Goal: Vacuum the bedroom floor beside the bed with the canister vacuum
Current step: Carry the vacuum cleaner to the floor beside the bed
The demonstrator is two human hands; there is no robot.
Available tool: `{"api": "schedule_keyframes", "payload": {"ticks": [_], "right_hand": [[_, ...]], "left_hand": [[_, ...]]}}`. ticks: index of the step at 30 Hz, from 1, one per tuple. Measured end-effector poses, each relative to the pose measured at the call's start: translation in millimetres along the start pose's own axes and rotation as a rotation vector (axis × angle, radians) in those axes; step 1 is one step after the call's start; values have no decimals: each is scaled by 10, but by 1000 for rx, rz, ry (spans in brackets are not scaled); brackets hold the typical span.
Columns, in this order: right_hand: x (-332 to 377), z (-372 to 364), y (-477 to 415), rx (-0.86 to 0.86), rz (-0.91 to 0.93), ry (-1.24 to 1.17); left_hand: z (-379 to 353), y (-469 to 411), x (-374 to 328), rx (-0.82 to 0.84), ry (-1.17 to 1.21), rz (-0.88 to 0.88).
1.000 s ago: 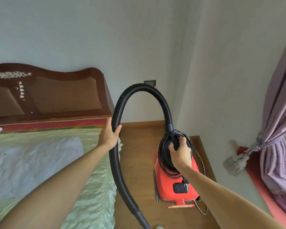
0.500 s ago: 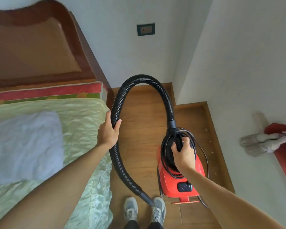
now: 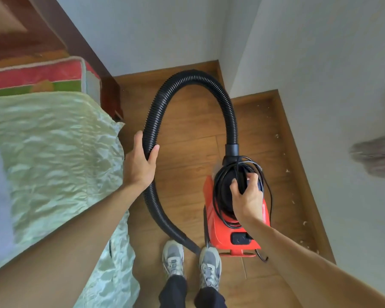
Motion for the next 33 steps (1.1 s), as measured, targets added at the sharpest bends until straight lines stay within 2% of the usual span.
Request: {"api": "schedule_keyframes", "payload": {"ticks": [12,24,33], "right_hand": [[-771,-369,-410,-23,-106,-43],[-1287,-523,-800,-153,-179,-143],[-1393,-329,-758,-253,-271,-277]], "left_hand": [[-788,-492,284,116,-62,-39],[-1620,-841,318,223,-112,-18],[-1889,-914,-120,315,-89,-127]]}}
Point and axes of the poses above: each hand's wrist, its own y-axis away from the middle knuckle, its own z-axis out of the back of the hand, x = y × z, the point moved 5 cm from there along -y, towards the middle knuckle, and after that the axes turned 13 degrees about x, right-handed, at the moved point
